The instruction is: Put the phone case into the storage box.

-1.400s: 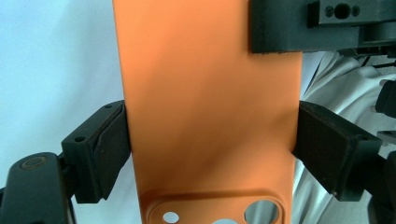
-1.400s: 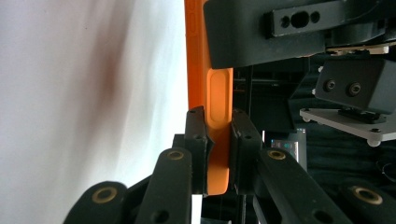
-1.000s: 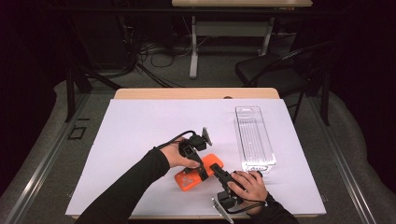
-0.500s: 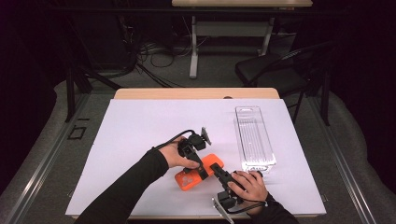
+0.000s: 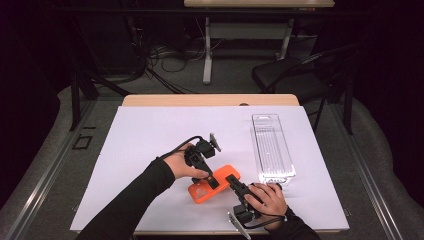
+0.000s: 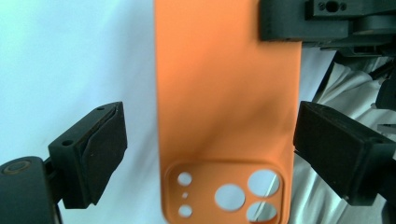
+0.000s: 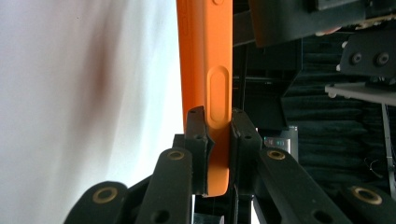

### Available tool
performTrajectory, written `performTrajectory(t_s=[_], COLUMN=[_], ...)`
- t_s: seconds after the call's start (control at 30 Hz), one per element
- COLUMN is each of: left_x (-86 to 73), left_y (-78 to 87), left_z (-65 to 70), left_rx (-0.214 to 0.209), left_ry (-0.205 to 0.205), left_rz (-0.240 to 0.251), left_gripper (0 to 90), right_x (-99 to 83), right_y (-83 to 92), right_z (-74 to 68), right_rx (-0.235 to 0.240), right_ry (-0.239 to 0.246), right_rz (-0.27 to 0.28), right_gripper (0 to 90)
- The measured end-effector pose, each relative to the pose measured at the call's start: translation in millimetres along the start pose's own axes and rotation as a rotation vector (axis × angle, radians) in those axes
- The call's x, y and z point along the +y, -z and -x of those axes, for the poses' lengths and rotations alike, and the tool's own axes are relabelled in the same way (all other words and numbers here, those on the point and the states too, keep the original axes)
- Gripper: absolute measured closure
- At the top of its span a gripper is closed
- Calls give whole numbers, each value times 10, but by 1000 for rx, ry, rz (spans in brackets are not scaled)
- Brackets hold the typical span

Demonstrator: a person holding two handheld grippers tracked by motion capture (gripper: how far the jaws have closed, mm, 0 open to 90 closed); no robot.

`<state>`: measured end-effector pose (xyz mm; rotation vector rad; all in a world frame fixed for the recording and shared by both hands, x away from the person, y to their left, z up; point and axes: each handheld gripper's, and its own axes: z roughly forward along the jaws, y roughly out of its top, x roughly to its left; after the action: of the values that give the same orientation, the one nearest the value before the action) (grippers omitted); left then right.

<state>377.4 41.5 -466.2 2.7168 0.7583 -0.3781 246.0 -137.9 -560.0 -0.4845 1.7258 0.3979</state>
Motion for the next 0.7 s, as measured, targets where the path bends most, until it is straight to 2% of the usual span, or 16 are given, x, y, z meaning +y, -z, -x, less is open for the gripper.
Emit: performTrajectory(t_s=[0.2, 0.23, 0.4, 0.43, 0.47, 0.57, 0.7], left_x=[-100, -118, -195, -205, -216, -235, -290], left_y=[100, 114, 144, 148, 150, 157, 184], left_z=[-67, -81, -143, -152, -162, -175, -201], left_rx=[19, 18, 20, 25, 24, 30, 51], left_ry=[16, 26, 43, 43, 45, 50, 51], left_rz=[26, 34, 48, 48, 53, 50, 71], left_gripper=[117, 120, 126, 126, 127, 137, 157], right_x=[-5, -10, -7, -3, -6, -8, -16], right_y=[-1, -13, -11, -2, -13, -14, -8], right_z=[2, 0, -1, 0, 2, -2, 12], right_rx=[-1, 6, 5, 0, 8, 7, 11], right_ry=[-1, -9, -9, -4, -5, -13, -20], right_rz=[3, 20, 16, 3, 18, 20, 20], right_gripper=[807, 807, 807, 807, 807, 807, 807])
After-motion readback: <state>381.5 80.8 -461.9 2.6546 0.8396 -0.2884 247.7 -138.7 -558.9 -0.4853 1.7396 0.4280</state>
